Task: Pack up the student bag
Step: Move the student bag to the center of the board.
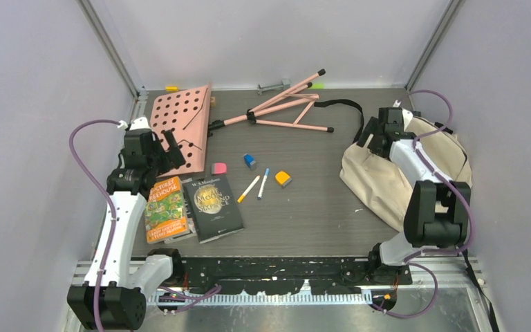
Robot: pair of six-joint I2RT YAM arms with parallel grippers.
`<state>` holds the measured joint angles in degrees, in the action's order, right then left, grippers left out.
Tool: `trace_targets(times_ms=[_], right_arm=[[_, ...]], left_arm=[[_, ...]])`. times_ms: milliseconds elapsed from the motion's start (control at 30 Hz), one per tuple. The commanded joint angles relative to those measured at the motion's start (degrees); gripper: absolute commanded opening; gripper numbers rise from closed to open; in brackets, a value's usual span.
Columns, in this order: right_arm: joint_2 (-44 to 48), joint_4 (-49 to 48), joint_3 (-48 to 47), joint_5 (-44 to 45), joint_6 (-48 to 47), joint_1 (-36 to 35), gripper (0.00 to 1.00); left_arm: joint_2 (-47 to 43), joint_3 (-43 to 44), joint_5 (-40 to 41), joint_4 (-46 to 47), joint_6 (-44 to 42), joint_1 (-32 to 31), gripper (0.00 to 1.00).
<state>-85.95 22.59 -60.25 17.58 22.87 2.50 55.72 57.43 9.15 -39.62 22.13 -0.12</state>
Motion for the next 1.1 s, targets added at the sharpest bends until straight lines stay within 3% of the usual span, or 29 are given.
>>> trace_targets(times_ms=[0,133,333,467,567,600,633,667,733,800,1067], right_arm=[[-4.22,4.22,-5.95,-16.54,-1.36,0.32,0.97],[-5.97,5.28,-7.08,-26.70,-4.59,-0.56,0.97],[-8.64,9.65,-8.51,-25.60,-8.84,-2.44,0.94],[-10.40,11.48,-9.76,-20.20,-10.63,-7.46,0.88],[-11.76,12.28,-10.63,-15.97,-11.66,-10.87,0.69],[-12.00,12.45,-10.97,-15.46,-12.05,-11.48,0.54],[-11.98,12.47,-11.08,-15.14,-12.14,-12.63,0.46],[-11.76,12.30,-11.10,-15.18,-12.17,-13.15,0.29],[-10.93,11.95,-10.93,-15.63,-12.10,-15.59,0.09],[-9.95,11.82,-10.70,-16.47,-12.26,-17.76,0.02],[-6.33,12.28,-9.60,-21.76,-12.16,-29.37,0.01]], left_arm=[[-1.29,-1.35,-3.44,2.81,1.73,-0.14,1.00],[-0.94,-2.49,-5.46,3.76,2.72,-0.14,1.00],[-0.10,-3.29,-7.05,5.52,4.18,-0.14,1.00],[1.04,-3.12,-7.60,6.49,4.47,-0.14,1.00],[1.76,-2.67,-8.32,6.79,4.62,-0.14,1.00],[1.94,-2.49,-8.40,6.83,4.59,-0.14,1.00],[2.08,-2.29,-8.36,6.83,4.55,-0.14,1.00],[2.19,-2.18,-8.36,6.83,4.44,-0.14,1.00],[2.34,-2.07,-8.27,6.92,4.18,-0.14,1.00],[2.35,-1.95,-8.39,6.92,3.94,-0.14,1.00],[2.46,-2.65,-11.22,6.54,3.03,-0.14,1.00]])
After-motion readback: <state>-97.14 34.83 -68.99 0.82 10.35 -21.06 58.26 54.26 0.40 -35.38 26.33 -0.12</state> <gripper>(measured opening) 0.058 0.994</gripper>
